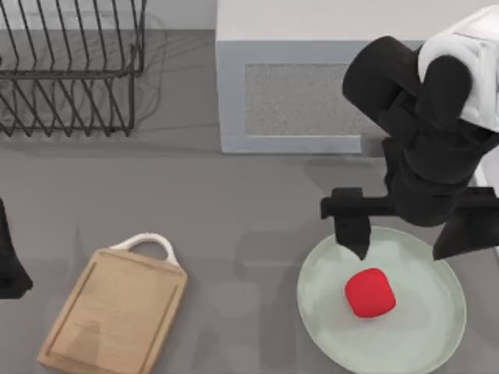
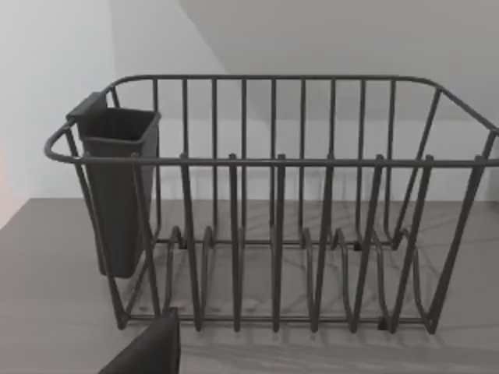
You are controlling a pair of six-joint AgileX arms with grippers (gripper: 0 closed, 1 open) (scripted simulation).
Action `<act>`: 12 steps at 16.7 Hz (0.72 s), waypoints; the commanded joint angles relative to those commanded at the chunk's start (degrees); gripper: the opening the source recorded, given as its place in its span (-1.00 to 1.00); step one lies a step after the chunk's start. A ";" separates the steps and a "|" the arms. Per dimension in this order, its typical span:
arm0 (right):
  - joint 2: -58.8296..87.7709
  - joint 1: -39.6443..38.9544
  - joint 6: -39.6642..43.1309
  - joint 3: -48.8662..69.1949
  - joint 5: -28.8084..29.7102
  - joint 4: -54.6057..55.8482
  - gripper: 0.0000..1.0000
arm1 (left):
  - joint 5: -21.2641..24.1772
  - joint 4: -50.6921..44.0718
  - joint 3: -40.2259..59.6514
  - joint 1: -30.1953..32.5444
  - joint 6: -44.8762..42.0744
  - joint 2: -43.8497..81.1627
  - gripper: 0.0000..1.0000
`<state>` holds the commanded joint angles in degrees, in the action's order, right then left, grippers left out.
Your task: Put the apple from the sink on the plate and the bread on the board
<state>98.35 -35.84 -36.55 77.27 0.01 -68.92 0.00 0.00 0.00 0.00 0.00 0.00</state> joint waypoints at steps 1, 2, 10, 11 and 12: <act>0.00 0.00 0.00 0.00 0.00 0.00 1.00 | 0.00 0.00 0.00 0.00 0.00 0.00 1.00; 0.00 0.00 0.00 0.00 0.00 0.00 1.00 | 0.00 0.00 0.00 0.00 0.00 0.00 1.00; -0.47 0.33 0.26 -0.50 0.00 0.47 1.00 | 0.00 0.00 0.00 0.00 0.00 0.00 1.00; -1.51 0.80 0.74 -1.45 0.00 1.35 1.00 | 0.00 0.00 0.00 0.00 0.00 0.00 1.00; -3.15 1.49 1.45 -2.87 0.00 2.66 1.00 | 0.00 0.00 0.00 0.00 0.00 0.00 1.00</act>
<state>95.20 -34.34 -35.09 74.40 0.01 -66.26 0.00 0.00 0.00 0.00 0.00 0.00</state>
